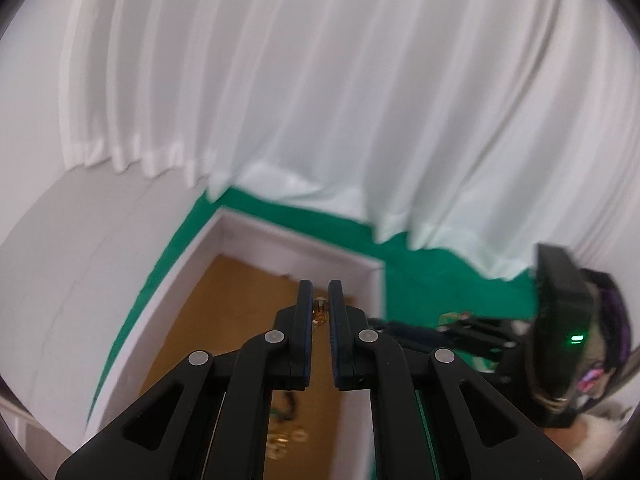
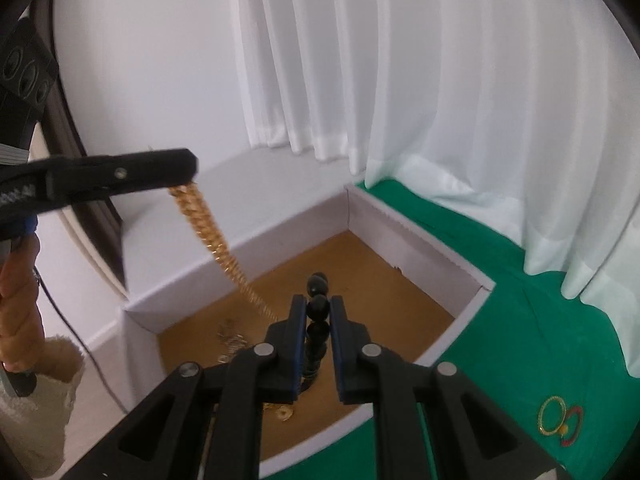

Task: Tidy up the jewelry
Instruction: 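Carry both held pieces into the white box and open both tools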

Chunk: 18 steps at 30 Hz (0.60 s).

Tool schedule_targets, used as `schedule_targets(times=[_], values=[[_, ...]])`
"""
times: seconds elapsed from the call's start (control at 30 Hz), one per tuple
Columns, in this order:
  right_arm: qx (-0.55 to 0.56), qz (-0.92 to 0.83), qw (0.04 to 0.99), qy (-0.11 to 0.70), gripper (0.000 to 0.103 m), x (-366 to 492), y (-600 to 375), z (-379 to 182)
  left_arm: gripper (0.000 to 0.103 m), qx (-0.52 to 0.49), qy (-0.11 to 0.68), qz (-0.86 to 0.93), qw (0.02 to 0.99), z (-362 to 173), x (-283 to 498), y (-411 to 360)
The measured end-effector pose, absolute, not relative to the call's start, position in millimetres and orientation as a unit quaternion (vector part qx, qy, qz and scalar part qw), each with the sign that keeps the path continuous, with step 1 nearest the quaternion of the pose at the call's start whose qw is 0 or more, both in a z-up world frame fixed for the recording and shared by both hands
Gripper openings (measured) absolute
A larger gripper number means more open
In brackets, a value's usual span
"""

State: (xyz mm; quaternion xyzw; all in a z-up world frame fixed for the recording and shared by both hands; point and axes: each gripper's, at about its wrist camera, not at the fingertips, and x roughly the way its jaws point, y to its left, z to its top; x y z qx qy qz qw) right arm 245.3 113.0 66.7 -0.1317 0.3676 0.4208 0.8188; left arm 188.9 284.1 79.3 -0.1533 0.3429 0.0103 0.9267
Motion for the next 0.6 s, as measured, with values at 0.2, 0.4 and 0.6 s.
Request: schedule_targets(times=[0.2,0.4,0.6], values=[[-0.163,0.384,0.805,0.421,0.018,269,141,6,0.011,-0.120,0.403,0.071,0.904,-6,215,299],[-0.150,0.370,0.813,0.424,0.080,260,121,1,0.085,-0.079,0.402,0.137,0.902,-27,185,296],[-0.124,0.357,0.839,0.392,0.081,235,79,28,0.100,-0.053,0.358,0.166,0.917,-8,141,264]])
